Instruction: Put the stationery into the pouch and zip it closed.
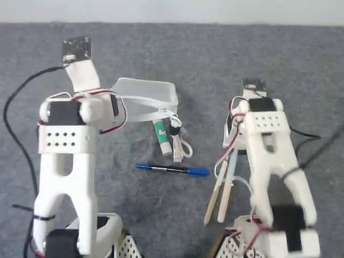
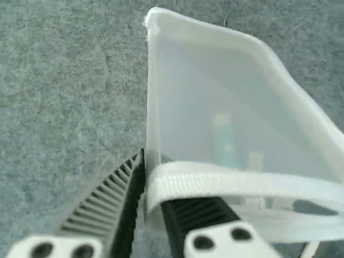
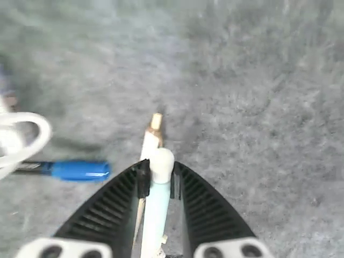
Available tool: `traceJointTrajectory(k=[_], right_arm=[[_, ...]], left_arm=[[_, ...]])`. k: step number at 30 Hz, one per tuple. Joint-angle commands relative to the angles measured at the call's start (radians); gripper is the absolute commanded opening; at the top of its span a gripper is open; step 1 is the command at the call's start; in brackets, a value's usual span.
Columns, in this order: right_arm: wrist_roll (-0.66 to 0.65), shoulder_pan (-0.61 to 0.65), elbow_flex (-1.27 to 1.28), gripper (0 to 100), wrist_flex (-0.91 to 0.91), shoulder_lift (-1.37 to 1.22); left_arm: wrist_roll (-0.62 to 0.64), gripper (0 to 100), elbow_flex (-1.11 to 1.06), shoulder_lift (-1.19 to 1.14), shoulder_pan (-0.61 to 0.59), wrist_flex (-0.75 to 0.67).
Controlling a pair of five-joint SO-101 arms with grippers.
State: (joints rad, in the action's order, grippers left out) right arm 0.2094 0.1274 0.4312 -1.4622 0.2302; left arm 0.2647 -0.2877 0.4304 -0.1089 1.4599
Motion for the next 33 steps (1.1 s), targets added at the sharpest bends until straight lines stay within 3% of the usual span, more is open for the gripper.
traceJointTrajectory(k=[1, 7, 15, 26, 33], right_arm=[[0.005, 0.033, -0.049, 0.6, -0.050, 0.234], [0.011, 0.087, -0.054, 0.6, -0.035, 0.513], [0.009, 0.278, -0.054, 0.6, 0.156, 0.748], [0.005, 0.490, -0.048, 0.6, 0.475, 0.794], [0.005, 0.555, -0.046, 0.6, 0.648, 0.785]], left_arm=[[-0.011, 1, 0.090, 0.055, 0.003, 0.049], [-0.011, 1, 0.093, 0.046, 0.032, 0.040], [-0.011, 1, 0.094, 0.046, 0.078, 0.038], [-0.011, 1, 0.088, 0.044, 0.078, 0.044], [-0.011, 1, 0.087, 0.044, 0.077, 0.044]])
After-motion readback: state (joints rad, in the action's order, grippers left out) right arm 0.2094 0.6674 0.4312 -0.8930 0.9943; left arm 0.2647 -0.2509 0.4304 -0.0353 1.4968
